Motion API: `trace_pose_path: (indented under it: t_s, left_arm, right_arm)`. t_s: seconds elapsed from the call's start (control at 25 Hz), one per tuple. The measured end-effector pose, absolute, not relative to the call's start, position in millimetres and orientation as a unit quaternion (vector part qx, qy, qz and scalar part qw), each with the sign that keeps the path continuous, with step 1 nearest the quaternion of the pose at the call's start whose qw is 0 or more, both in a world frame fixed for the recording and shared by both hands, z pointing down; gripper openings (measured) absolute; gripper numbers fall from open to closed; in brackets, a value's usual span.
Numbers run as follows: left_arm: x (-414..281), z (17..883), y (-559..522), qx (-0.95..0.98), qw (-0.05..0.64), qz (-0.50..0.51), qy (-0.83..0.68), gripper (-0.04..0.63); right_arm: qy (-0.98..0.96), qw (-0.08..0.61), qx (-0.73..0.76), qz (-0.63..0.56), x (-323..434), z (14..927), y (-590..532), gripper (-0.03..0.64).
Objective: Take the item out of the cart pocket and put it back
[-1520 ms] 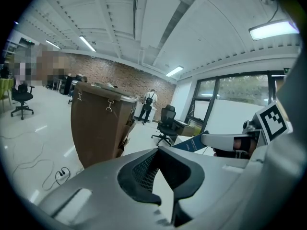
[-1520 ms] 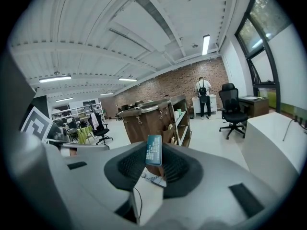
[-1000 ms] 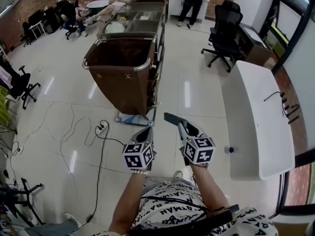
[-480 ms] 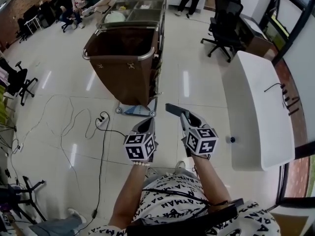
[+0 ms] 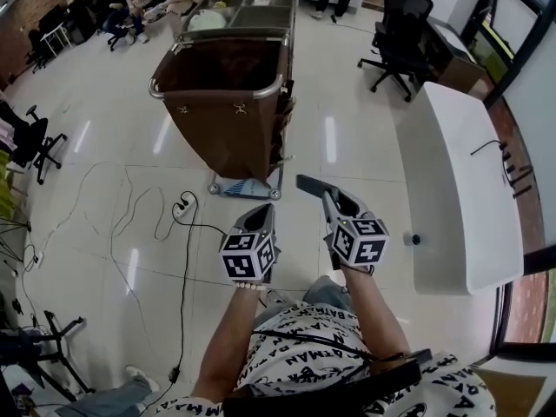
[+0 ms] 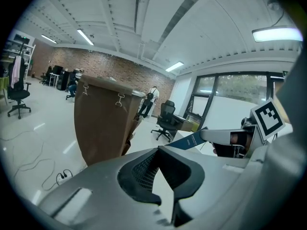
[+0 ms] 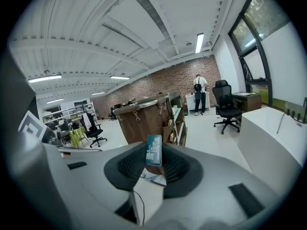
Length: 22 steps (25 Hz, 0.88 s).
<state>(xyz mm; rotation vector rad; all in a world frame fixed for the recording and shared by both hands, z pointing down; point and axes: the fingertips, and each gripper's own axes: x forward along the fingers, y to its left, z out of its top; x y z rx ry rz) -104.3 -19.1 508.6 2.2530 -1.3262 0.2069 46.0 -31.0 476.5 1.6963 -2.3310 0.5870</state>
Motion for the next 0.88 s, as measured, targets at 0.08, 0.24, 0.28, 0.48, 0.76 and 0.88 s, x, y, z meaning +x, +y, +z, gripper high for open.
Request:
trace_pose_path:
  t_s: [0.08,0.24,0.28,0.48,0.76,0.88]
  left_arm:
    - [-109,510,-24,0.828,0.26,0.075,-0.491,0.003]
    - [-102,515,-33,0.829,0.263,0.086,-0.486,0.003]
    - [-99,517,-37,0.829,0.264,0.088,-0.485,0.003]
    - [-89,527,-71,0.826,0.258,0.112,-0.489,0.003]
    - [-68,547,-134,0.812,0.266,0.139,-0.5,0.003]
    - [-59,556,-159,0.807,0.27,0.148,-0.504,0.002]
  right_arm:
    - [-0.79,0.101,0.572,0.198,42,477,-37,0.1]
    - [-0.789,0.102,0.572,0.201,44,480,-53,0.1]
    - [-0.79,0.103,0.571,0.201,45,482,-61,0.1]
    - [-0.795,0.1,0.558,0.217,49,502,-119,0.1]
    - [-0.806,0.103,0.531,0.242,59,525,-201,0.1]
    - [-0.812,0.103,0.52,0.246,63,533,-231,0.1]
